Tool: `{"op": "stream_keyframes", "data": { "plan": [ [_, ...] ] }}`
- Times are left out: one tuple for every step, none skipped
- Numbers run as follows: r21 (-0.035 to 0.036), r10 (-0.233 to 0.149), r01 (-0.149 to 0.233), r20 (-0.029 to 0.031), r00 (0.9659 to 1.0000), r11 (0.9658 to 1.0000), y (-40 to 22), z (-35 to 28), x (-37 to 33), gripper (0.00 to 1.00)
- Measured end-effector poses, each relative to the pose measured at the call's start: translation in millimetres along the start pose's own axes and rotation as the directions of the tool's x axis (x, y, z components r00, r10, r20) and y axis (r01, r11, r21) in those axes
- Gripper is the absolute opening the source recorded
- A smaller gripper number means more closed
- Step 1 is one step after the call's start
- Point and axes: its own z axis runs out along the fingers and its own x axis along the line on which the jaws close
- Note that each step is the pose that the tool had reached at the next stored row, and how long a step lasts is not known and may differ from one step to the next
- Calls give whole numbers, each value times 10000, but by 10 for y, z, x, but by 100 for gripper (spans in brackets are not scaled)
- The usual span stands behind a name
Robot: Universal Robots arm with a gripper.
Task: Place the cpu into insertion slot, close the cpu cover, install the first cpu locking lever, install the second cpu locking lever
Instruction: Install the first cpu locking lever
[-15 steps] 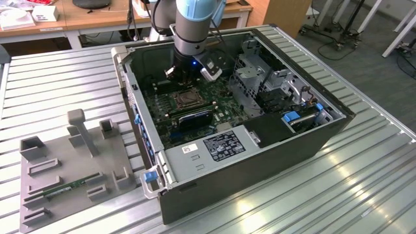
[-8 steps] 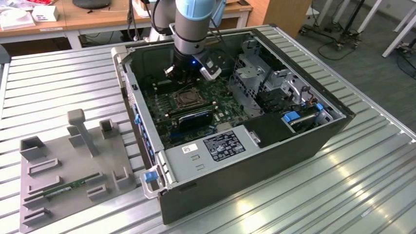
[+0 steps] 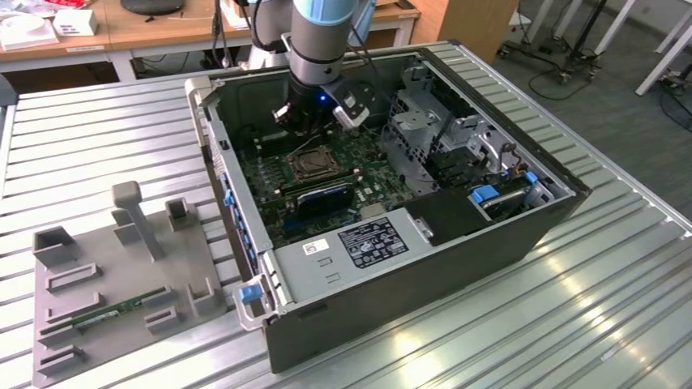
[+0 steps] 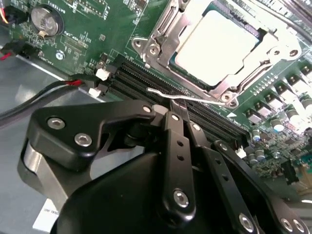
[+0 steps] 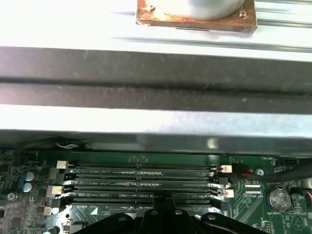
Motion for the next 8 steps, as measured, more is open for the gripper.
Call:
{"op": "stream_keyframes", "data": {
  "plan": [
    [15, 0, 0, -1, 10000, 10000, 3, -10, 0, 11],
    [23, -1, 1, -2, 10000, 10000, 6, -21, -1, 11],
    [26, -1, 1, -2, 10000, 10000, 10, -37, -2, 11],
    [26, -1, 1, -1, 10000, 10000, 14, -54, -3, 11],
    [28, -2, 2, -1, 10000, 10000, 20, -73, -4, 11],
    [27, -1, 1, -2, 10000, 10000, 25, -90, -4, 11],
    [27, -1, 1, -2, 10000, 10000, 28, -101, -5, 11],
    [25, -1, 1, 1, 10000, 10000, 28, -101, -4, 11]
  ]
}}
